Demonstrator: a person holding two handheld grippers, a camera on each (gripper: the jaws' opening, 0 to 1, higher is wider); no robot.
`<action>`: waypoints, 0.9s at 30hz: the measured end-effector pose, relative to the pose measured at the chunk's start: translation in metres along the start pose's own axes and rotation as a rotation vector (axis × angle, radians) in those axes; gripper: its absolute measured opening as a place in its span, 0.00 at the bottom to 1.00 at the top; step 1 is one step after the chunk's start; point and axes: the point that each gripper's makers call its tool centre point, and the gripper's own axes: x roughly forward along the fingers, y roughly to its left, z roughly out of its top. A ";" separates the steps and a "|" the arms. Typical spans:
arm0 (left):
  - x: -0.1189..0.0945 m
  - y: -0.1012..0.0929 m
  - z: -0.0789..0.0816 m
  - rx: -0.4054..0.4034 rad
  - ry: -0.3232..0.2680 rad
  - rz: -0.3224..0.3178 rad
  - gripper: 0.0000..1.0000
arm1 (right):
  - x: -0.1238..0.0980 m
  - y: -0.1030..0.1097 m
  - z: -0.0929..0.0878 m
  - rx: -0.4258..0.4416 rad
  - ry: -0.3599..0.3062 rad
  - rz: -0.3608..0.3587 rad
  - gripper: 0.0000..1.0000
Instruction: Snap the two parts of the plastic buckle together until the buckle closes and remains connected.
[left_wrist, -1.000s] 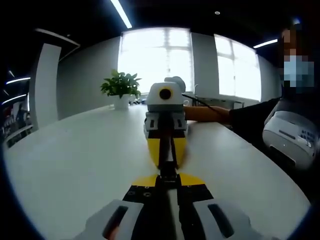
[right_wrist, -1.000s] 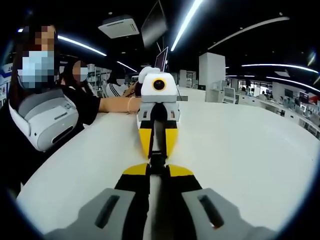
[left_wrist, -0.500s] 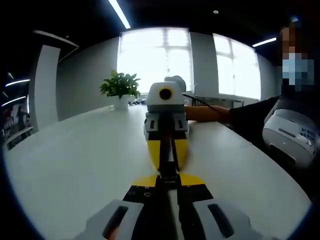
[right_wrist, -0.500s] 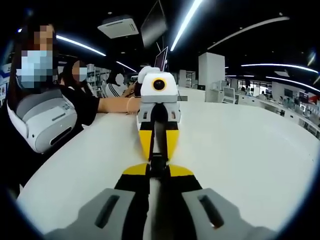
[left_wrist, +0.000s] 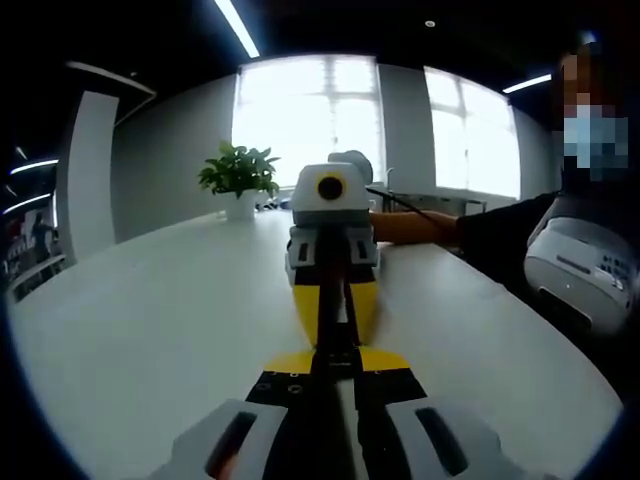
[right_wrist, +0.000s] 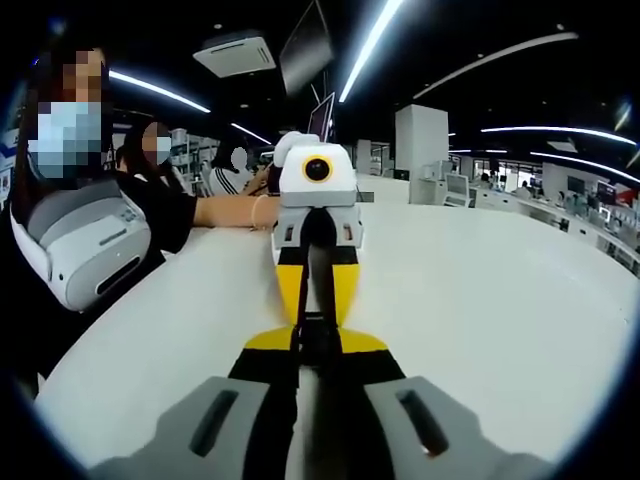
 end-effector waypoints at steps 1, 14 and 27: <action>0.000 0.000 0.000 -0.001 0.000 -0.001 0.12 | 0.000 0.000 0.000 0.001 -0.001 0.000 0.13; -0.001 0.001 0.001 -0.015 -0.008 -0.007 0.13 | 0.000 -0.001 0.001 0.003 -0.004 -0.002 0.14; -0.002 0.001 0.004 0.006 -0.036 -0.015 0.18 | 0.000 0.000 0.002 0.004 -0.010 0.000 0.14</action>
